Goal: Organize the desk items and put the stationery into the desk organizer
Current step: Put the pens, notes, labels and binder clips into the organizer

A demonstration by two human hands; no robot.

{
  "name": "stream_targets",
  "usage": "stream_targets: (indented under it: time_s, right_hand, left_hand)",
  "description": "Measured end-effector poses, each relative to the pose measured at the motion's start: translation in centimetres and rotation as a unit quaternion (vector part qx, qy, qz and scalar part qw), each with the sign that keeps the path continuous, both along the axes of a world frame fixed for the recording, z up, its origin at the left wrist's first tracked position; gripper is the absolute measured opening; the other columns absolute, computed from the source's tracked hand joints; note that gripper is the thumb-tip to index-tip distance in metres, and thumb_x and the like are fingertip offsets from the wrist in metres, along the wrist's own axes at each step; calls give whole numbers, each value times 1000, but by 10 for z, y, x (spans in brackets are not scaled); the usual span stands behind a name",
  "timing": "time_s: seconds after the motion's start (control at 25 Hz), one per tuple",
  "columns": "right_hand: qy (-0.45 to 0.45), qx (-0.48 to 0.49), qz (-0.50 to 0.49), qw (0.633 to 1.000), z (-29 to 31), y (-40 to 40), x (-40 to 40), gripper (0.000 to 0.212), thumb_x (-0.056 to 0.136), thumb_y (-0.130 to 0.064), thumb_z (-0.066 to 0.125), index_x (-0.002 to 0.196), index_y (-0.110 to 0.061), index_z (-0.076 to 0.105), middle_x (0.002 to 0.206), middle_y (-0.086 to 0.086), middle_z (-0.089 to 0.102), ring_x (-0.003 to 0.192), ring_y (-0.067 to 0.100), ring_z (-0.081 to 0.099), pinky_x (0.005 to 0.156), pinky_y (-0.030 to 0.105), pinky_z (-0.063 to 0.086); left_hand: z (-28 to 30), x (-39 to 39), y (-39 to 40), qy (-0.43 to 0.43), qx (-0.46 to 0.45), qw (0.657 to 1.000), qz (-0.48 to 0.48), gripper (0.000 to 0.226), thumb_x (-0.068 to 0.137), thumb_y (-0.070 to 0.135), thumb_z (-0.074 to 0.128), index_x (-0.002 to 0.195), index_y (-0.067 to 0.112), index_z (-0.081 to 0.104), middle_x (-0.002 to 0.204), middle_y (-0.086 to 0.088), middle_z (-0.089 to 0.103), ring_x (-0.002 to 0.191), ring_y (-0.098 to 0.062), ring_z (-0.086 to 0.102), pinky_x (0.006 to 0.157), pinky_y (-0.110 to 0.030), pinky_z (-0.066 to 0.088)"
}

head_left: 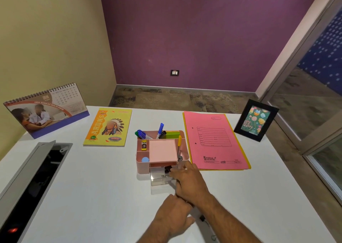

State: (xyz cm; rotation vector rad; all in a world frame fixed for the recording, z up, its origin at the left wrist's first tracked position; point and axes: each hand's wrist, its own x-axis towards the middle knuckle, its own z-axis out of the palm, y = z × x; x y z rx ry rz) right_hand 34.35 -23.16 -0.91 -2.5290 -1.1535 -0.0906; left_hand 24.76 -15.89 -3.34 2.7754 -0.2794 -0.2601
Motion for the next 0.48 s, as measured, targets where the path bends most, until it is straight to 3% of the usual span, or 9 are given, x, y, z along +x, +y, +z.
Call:
stream_targets:
  time_s: [0.16,0.36,0.48]
  right_hand:
    - [31,87,-40,995,-4,-21,0,42,74,-12,50,105,-23,76,98,-8,76,85,14,53,69,26,48]
    - [103,217,-199,950,-4,-56,4,28,77,-14,58,94,-22,79,92,-4,71,86,11,63,79,26,54]
    - [151,254,-261,919,-9,-71,2,21,82,-13,63,93,-23,78,94,-8,71,80,12,64,77,32,56]
  left_hand:
    - [-6,5,-16,4,13,998,-56,33,95,33,51,121,14,59,119,-15,64,105,-38,57,86,-46,45]
    - [-12,6,-28,31,63,992,-104,44,98,28,51,140,27,38,142,-18,40,122,-40,40,90,-55,39]
    - [-24,1,-26,-31,66,989,-127,37,90,30,63,126,28,53,123,-13,52,105,-34,53,72,-45,45]
